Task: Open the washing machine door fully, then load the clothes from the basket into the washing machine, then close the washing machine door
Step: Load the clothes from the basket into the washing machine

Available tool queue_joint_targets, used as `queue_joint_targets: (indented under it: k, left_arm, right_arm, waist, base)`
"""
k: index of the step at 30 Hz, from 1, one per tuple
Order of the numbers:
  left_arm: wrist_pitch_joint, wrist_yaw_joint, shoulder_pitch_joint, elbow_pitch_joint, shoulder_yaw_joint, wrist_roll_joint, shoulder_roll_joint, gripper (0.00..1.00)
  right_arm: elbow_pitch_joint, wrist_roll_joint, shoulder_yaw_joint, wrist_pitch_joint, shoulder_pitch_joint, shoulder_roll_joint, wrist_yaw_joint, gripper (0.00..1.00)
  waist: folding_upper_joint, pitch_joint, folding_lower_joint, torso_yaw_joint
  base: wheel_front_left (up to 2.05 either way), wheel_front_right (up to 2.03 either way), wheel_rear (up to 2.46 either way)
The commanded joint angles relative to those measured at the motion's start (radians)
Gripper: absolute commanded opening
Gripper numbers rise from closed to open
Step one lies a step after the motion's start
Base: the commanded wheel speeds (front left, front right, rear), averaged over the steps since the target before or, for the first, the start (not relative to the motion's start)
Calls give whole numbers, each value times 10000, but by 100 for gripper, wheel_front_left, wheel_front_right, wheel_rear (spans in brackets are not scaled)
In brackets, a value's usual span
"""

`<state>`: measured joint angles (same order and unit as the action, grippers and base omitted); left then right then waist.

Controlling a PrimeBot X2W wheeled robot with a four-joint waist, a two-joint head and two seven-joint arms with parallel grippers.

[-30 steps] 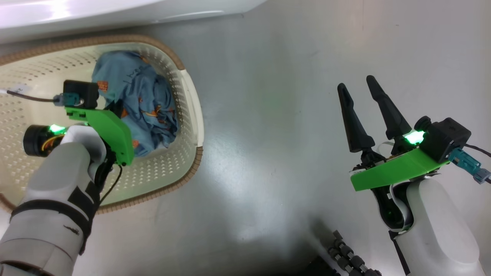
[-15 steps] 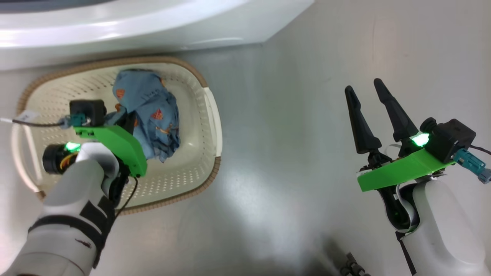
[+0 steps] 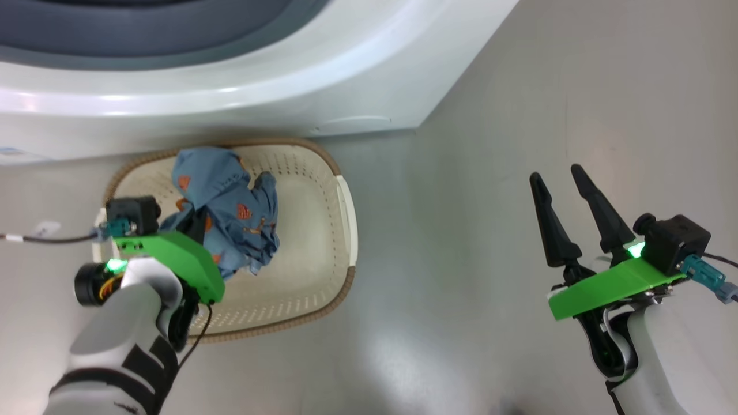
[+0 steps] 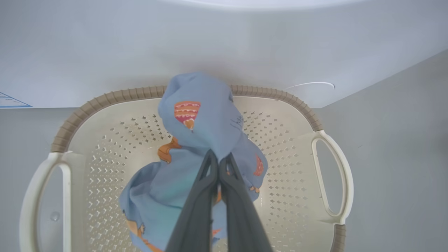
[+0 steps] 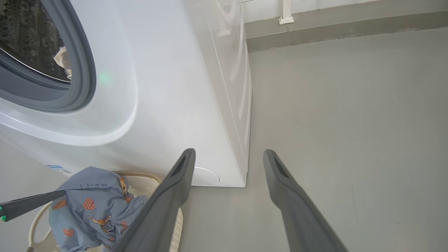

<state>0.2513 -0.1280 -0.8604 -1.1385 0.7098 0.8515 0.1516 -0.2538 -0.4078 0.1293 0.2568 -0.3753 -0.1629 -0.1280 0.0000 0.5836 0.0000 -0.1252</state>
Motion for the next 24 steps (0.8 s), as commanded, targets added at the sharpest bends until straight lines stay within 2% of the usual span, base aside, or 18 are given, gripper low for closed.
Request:
queue_joint_targets:
  k: [1, 13, 24]
  left_arm:
    - [102, -9, 410, 272, -485, -275, 384, 0]
    - [104, 187, 1614, 1719, -2330, -1768, 427, 0]
    - [104, 211, 3362, 4277, -4561, -3785, 313, 0]
  right_arm:
    - [132, 18, 141, 49, 437, -108, -27, 100]
    - [-41, -15, 70, 49, 1006, -270, -27, 100]
    - [-76, -24, -141, 49, 1718, -355, -27, 100]
  waist:
    - [0, -664, 0, 301]
    - [0, -1640, 0, 577]
    - [0, -2600, 0, 715]
  base:
    - [0, 0, 0]
    - [0, 0, 0]
    - [0, 0, 0]
